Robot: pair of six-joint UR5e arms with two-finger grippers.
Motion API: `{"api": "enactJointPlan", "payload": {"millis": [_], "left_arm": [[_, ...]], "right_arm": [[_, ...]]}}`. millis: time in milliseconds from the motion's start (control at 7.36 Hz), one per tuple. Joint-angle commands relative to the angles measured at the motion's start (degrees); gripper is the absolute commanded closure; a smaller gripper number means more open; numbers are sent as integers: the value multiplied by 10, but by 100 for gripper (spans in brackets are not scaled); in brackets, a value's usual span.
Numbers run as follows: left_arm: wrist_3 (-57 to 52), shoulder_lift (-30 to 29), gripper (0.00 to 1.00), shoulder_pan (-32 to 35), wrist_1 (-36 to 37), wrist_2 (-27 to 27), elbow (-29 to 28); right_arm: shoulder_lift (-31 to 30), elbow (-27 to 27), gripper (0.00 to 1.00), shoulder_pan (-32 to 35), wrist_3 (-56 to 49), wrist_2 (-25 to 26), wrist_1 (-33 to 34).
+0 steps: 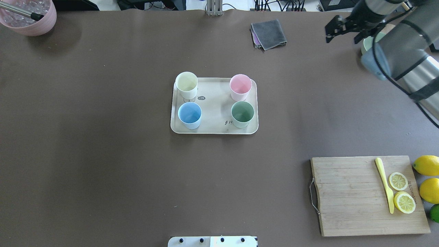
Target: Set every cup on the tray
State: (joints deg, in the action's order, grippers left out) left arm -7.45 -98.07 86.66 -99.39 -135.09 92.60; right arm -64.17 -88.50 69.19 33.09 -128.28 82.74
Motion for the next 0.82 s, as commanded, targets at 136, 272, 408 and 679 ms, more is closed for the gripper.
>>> {"api": "enactJointPlan", "payload": {"millis": [136, 272, 408, 679], "left_arm": [[-74, 99, 1, 46, -6, -11, 2], [-67, 120, 1, 44, 2, -10, -3], [-69, 135, 1, 48, -8, -12, -1], [-77, 85, 1, 51, 145, -23, 14]], "right_arm": [[-115, -59, 0, 174, -325, -26, 131], [-127, -62, 0, 195, -400, -27, 198], [-177, -64, 0, 204, -417, -21, 196], [-230, -54, 0, 203, -408, -22, 196]]}}
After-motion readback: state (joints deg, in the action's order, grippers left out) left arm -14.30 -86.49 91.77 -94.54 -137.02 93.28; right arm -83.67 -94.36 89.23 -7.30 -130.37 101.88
